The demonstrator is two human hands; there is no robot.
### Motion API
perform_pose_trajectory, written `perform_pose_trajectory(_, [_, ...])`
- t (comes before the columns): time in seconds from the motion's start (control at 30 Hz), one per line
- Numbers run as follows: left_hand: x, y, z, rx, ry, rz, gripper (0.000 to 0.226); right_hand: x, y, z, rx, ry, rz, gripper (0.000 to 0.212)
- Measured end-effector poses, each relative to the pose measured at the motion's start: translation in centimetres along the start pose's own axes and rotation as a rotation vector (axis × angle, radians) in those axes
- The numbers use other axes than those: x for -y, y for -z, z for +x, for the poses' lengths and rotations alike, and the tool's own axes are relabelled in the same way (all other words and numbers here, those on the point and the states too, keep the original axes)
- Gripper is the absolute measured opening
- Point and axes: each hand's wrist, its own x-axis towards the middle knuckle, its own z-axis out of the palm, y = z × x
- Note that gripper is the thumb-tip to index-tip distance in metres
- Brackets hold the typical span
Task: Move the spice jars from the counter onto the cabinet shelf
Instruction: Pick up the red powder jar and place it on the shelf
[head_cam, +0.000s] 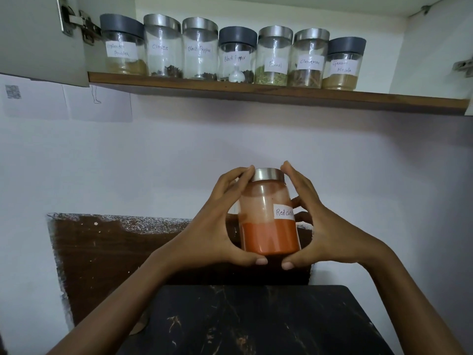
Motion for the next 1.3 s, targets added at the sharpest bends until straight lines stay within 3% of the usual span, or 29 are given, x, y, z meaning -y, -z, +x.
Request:
perform_pose_trajectory(0.1, [0.1, 0.1, 0.1, 0.017, 0.035, -0.057, 0.122, 0.1, 0.5, -0.3, 0.060, -0.049, 0.090, 0.122])
perform_pose_trajectory(0.27, [0.7, -0.2, 0.6, 0.099, 0.075, -0.022, 0.126, 0.6, 0.1, -0.2, -0.059, -0.027, -0.012, 0.112])
perform_pose_trajectory(0.5, [0.6, -0.7, 0.8, 0.033, 0.062, -0.115, 0.126, 0.5, 0.8, -0.4, -0.044, -0.040, -0.049, 0.121])
perform_pose_trajectory(0.63, [0.6, -0.7, 0.6, 0.046, 0.077, -0.173, 0.125, 0.7, 1.2, -0.6, -0.037, -0.063, -0.020, 0.115])
perform_pose_trajectory(1.13, [0.5, -0.3, 1.3, 0.051, 0.048, -0.108, 0.122, 0.7, 1.5, -0.6, -0.101, -0.032, -0.014, 0.111])
perform_pose_trajectory(1.3, [0.2, -0.2, 2.8, 0.084, 0.024, 0.012, 0.120, 0.5, 2.6, -0.8, -0.130, -0.031, -0.054, 0.112])
